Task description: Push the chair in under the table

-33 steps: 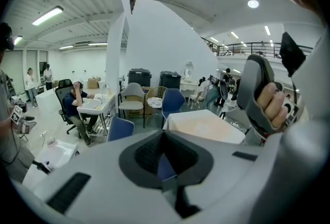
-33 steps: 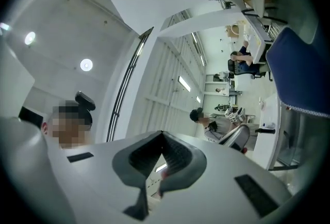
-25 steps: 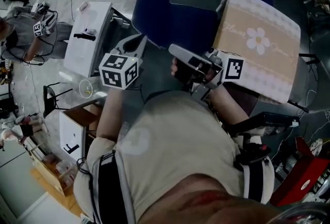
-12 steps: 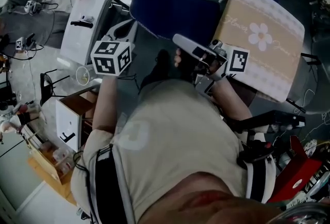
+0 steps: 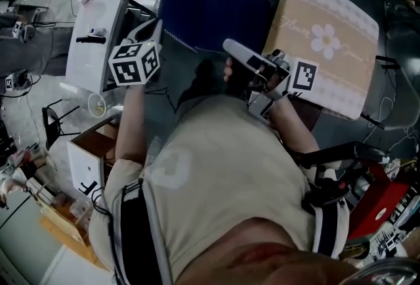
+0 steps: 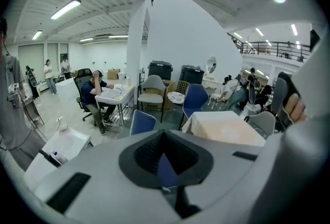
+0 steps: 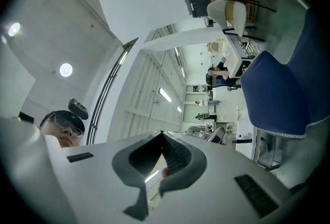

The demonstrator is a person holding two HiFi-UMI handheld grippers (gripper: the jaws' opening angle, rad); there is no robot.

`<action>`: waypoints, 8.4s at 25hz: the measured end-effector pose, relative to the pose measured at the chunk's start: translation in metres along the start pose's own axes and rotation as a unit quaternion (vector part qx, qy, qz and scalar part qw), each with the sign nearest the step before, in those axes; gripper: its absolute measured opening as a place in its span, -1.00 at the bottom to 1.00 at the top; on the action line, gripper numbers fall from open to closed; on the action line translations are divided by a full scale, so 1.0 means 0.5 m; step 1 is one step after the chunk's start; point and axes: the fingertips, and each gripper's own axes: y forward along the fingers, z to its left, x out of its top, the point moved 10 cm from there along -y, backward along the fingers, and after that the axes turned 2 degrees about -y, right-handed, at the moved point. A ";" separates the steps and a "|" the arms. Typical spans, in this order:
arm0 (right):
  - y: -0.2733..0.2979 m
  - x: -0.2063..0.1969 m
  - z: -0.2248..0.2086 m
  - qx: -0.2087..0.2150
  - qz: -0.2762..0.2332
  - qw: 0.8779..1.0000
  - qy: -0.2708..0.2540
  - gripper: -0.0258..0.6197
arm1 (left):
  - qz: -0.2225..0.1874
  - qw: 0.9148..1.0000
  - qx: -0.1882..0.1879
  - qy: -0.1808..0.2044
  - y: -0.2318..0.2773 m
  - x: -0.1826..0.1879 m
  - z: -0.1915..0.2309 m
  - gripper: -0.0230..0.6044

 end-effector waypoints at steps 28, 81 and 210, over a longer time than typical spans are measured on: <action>0.181 0.057 -0.152 -0.158 -0.097 0.982 0.036 -0.89 | 0.102 0.985 -0.130 -0.044 0.271 0.036 0.255 -0.03; -0.039 0.033 -0.156 -0.238 -0.174 0.952 0.077 -0.89 | 0.264 0.963 -0.037 0.051 0.434 -0.055 0.214 -0.48; -0.016 0.029 -0.192 -0.257 -0.177 0.946 0.092 -0.89 | 0.338 0.923 -0.039 0.181 0.509 -0.043 0.152 -0.54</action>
